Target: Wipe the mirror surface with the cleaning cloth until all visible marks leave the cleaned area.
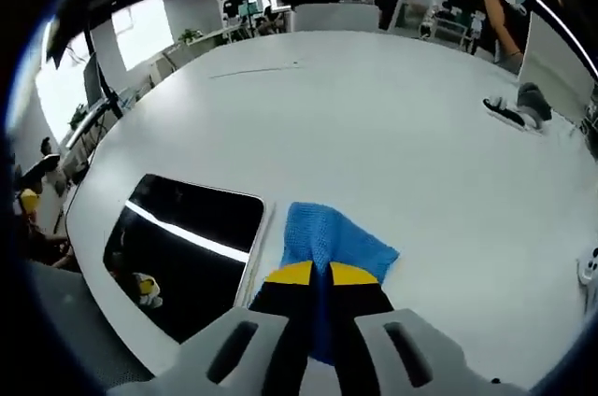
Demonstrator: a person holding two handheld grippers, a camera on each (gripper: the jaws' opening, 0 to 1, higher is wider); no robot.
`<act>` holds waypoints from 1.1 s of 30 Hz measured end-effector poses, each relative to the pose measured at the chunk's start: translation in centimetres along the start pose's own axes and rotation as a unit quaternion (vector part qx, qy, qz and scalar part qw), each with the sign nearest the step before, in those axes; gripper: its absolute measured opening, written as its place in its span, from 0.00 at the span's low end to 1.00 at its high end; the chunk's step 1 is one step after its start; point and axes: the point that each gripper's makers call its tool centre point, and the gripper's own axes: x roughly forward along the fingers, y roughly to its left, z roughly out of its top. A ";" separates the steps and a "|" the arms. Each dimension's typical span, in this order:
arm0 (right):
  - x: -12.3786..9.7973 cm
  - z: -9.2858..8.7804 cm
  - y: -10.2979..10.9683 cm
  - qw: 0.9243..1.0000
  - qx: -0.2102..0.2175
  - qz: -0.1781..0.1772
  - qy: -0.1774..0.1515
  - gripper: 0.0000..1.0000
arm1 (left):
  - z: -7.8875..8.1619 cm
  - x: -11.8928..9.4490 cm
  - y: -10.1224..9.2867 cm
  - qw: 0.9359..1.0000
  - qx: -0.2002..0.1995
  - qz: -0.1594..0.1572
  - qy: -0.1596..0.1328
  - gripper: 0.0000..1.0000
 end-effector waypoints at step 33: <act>3.2 1.7 7.1 0.996 0.036 0.063 0.043 0.00 | 0.2 1.1 -1.2 0.998 0.055 -0.029 0.001 0.99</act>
